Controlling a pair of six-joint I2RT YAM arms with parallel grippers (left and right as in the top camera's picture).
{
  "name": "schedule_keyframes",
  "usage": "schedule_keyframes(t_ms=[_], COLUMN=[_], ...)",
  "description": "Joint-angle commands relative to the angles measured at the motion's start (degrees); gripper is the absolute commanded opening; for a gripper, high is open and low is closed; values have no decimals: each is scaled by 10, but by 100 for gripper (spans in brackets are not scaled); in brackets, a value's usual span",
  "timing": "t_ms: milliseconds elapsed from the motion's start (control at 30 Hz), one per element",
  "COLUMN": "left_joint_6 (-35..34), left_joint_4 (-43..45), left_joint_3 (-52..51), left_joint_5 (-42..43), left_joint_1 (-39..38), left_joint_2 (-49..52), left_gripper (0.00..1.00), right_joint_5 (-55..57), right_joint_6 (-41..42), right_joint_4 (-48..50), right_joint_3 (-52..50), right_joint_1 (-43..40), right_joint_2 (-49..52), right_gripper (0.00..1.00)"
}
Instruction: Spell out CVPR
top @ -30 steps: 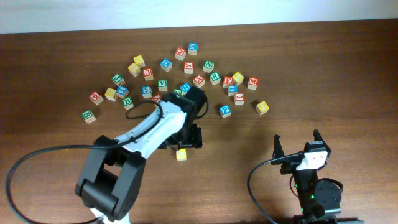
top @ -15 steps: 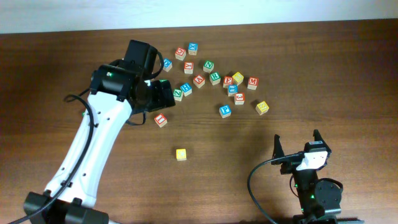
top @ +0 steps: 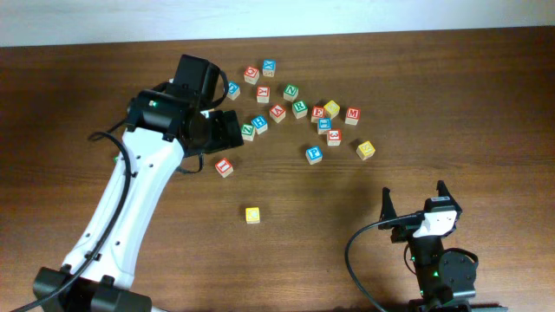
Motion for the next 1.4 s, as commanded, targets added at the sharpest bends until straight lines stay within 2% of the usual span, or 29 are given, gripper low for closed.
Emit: schedule_keyframes(t_ms=[0,200,267,433,633,733,867,967,1067,1100,1133,1167,1233,1300,1367], left_joint_6=[4,-12,-35,-37,-47,-47,-47,-44,-12,18,90,109,109,153,153], left_joint_4=[27,68,78,83,80,73,150,157,171,171,175,175,158,152,153], left_joint_3=[3,3,3,3,2,2,2,2,2,2,2,2,2,2,2], left_joint_5=[-48,-49,-47,-44,-30,-30,-12,6,24,80,176,186,184,173,79], left_joint_1=[1,2,23,42,136,148,148,148,146,144,132,120,79,26,-12], left_joint_2=[2,4,4,4,4,9,44,74,100,115,136,148,164,165,165], left_gripper=[99,99,99,99,99,99,99,99,99,99,99,99,100,100,100], right_joint_5=[5,5,5,5,5,5,5,5,5,5,5,5,5,5,5], right_joint_6=[-4,-4,-4,-4,-4,-4,-4,-4,-4,-4,-4,-4,-4,-4,-4], right_joint_4=[-3,-2,-3,-2,-3,-3,-3,-3,-3,-2,-3,-3,-3,-2,-3], right_joint_3=[-4,-4,-4,-4,-4,-4,-4,-4,-4,-4,-4,-4,-4,-4,-4], right_joint_1=[-4,-4,-4,-4,-4,-4,-4,-4,-4,-4,-4,-4,-4,-4,-4], right_joint_2=[-4,-4,-4,-4,-4,-4,-4,-4,-4,-4,-4,-4,-4,-4,-4], right_gripper=[98,98,98,98,98,98,98,98,98,98,98,98,98,98,98])
